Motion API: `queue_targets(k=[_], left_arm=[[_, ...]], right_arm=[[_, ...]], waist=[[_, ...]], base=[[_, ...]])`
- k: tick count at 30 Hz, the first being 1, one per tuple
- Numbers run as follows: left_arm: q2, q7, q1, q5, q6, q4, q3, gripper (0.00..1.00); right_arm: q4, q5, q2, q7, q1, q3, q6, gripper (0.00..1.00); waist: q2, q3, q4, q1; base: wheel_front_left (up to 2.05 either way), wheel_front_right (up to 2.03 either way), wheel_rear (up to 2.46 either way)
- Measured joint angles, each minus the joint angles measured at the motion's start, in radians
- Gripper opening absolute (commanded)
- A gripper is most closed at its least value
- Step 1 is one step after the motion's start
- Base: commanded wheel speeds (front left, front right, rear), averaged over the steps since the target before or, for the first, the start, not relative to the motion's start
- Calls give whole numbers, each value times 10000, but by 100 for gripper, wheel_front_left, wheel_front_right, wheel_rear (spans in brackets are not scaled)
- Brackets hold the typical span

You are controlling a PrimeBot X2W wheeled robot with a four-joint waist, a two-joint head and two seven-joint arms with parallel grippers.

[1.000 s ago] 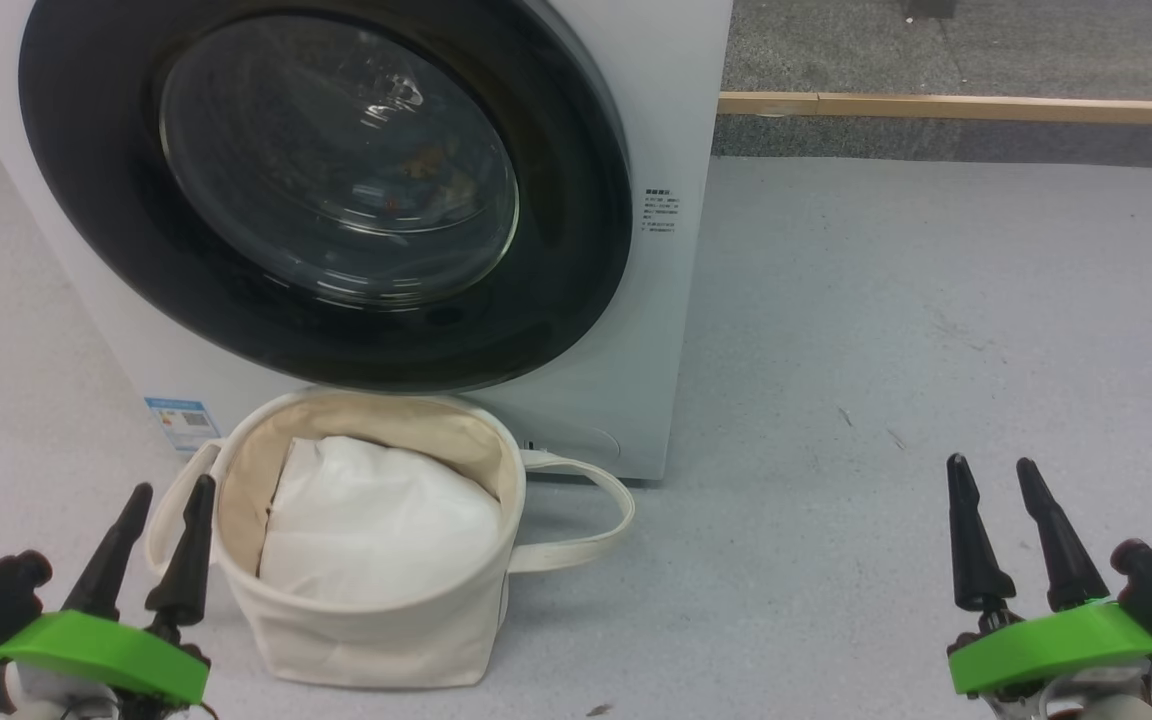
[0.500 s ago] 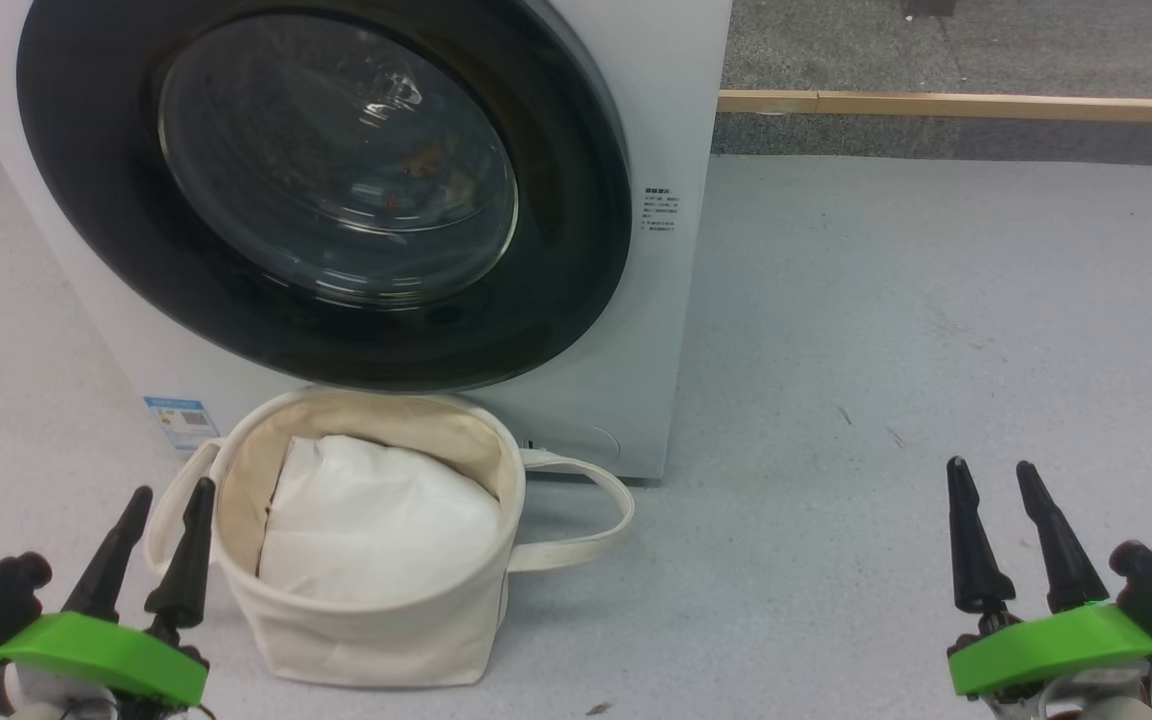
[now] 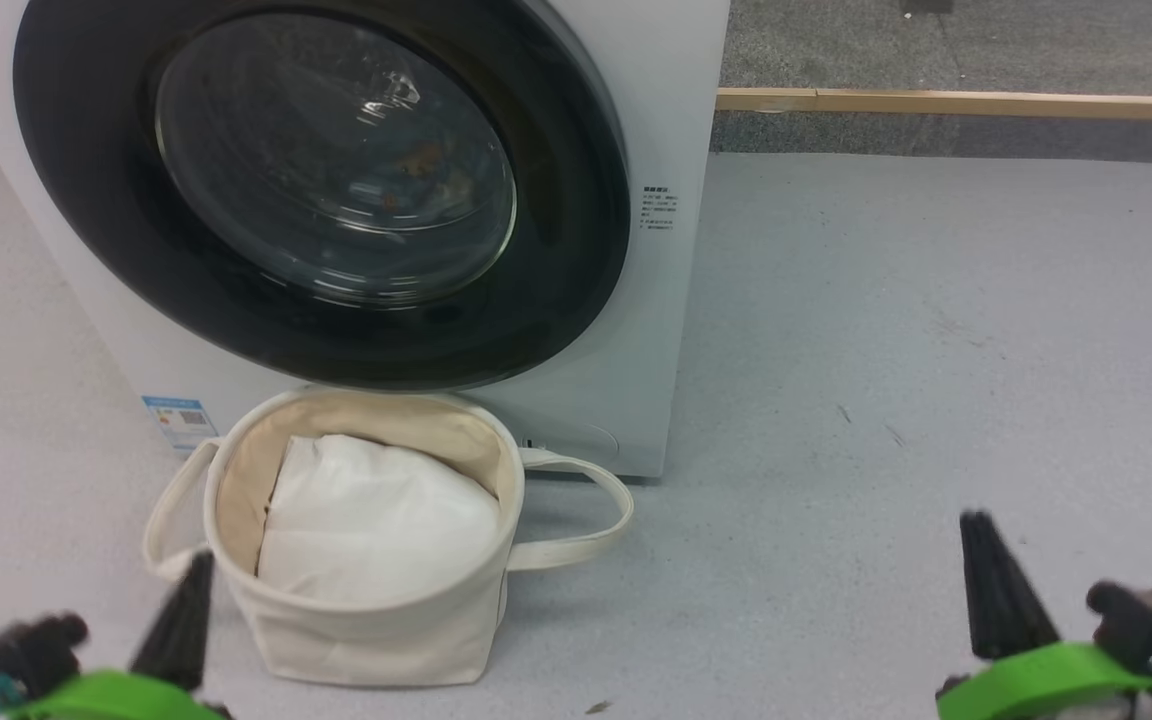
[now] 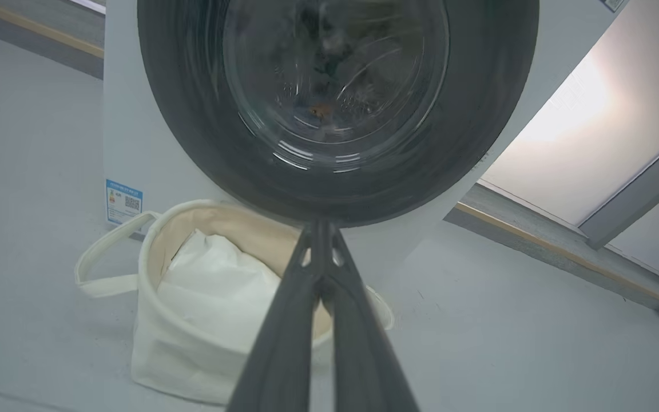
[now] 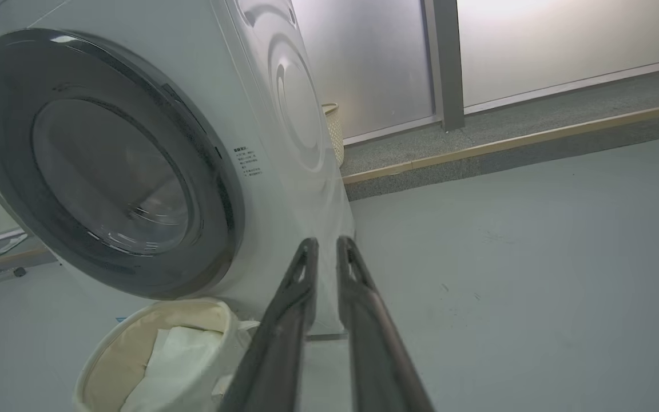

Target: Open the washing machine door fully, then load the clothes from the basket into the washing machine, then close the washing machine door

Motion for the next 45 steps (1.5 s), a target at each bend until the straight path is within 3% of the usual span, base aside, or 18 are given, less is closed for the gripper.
queue_targets(k=[7,12,45], left_arm=[[-276,186,513,-362,0,121,4,0],[-431,295,512,-665,0,-4,109,0],[-1233,1235,550,-2675,-2,-665,1012,0]], right_arm=[[232,508,163,159,330,-12,0,0],[236,941,192,313,329,-132,0,0],[353,3779,502,1237,124,-815,0,0]], waist=[[0,10,-48,23],[0,50,-85,4],[0,206,-313,0]], base=[[0,0,0],[0,0,0],[0,0,0]])
